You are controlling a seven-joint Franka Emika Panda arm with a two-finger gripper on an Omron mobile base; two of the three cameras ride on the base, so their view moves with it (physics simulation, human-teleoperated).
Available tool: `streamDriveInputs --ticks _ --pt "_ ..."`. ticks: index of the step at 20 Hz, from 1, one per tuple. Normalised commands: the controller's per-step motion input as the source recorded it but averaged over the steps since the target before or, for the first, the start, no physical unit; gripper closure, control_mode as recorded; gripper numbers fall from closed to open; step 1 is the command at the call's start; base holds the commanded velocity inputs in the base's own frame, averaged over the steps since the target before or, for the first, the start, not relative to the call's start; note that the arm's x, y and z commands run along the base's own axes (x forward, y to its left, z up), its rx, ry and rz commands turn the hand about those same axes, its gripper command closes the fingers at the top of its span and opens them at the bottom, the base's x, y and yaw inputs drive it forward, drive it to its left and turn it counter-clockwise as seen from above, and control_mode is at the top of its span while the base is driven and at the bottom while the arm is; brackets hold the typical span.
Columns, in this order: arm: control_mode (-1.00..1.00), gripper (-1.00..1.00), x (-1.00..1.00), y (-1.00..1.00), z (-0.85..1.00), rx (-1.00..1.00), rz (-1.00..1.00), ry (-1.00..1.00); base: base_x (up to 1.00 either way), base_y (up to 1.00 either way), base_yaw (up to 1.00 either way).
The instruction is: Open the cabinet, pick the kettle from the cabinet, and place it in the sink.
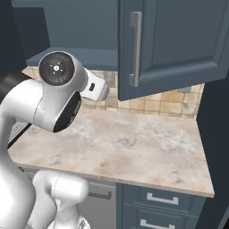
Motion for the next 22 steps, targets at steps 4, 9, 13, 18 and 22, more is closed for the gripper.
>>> streamDriveInputs --ticks 4,9,13,18,22 --pt "-1.0 -1.0 0.41 0.29 -0.05 0.2 -0.12 0.08 0.0 0.0 0.0" --pt "-1.0 -1.0 0.42 0.2 -0.03 0.32 -0.14 0.07 0.0 0.0 0.0" --pt "-1.0 -1.0 0.41 0.07 0.0 0.3 -0.23 0.04 0.0 0.0 0.0" --pt "-1.0 -1.0 0.42 -0.01 -0.03 0.17 -0.33 0.0 0.0 0.0 0.0" --pt "-1.0 -1.0 0.39 -0.02 -0.03 0.07 -0.41 -0.01 0.0 0.0 0.0"
